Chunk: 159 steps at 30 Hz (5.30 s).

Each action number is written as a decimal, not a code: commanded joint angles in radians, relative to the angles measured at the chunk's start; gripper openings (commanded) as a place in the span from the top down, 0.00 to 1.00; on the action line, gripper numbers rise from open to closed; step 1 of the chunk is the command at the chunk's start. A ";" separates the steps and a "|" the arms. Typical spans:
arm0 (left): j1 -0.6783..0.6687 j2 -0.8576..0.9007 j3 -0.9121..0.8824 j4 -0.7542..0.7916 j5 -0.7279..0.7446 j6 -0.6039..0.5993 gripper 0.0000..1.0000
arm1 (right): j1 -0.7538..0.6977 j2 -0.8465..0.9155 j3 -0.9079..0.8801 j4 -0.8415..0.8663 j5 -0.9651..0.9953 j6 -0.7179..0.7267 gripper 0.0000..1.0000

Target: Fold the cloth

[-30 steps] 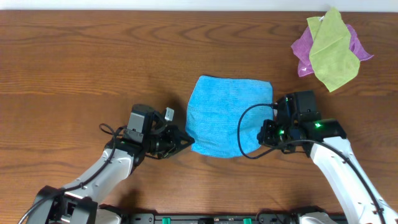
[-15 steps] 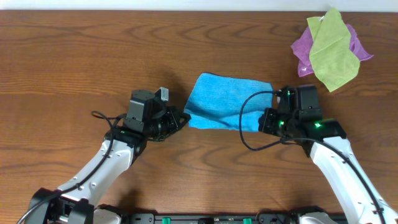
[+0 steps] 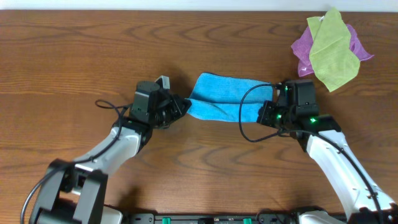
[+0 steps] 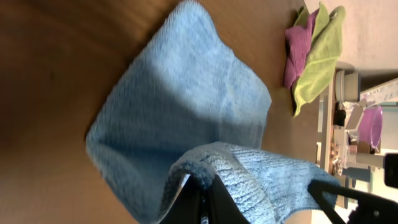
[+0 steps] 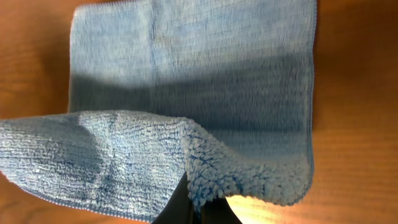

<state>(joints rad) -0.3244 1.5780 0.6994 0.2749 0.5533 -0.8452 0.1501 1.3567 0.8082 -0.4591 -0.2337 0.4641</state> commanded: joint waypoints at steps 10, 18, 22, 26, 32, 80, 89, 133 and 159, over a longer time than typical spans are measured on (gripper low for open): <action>0.003 0.200 0.259 0.018 -0.011 0.038 0.94 | -0.021 0.112 -0.005 0.155 0.055 0.011 0.99; 0.003 0.286 0.319 0.018 -0.012 0.058 0.94 | -0.047 0.167 -0.004 0.247 0.068 0.010 0.99; 0.003 0.316 0.339 0.020 -0.038 0.070 0.94 | -0.047 0.187 -0.004 0.292 0.082 0.010 0.99; 0.003 0.323 0.340 0.030 -0.064 0.091 0.94 | -0.047 0.205 -0.004 0.325 0.089 0.010 0.99; 0.003 0.343 0.341 0.056 -0.079 0.109 0.94 | -0.047 0.247 -0.004 0.364 0.088 0.011 0.99; 0.053 0.497 0.470 -0.011 -0.089 0.219 0.34 | -0.044 0.337 -0.004 0.378 0.071 -0.035 0.47; 0.082 0.452 0.471 -0.016 -0.011 0.243 0.22 | -0.044 0.254 -0.003 0.341 0.072 -0.034 0.45; -0.108 0.455 0.472 -0.161 -0.352 0.300 0.94 | -0.045 0.069 -0.005 -0.098 0.047 0.245 0.37; -0.108 0.528 0.471 -0.224 -0.381 0.330 0.94 | -0.045 0.267 -0.005 0.049 0.073 0.322 0.36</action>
<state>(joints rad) -0.4313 2.0590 1.1694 0.0803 0.2016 -0.5411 0.1089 1.5921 0.8074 -0.4171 -0.1802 0.7582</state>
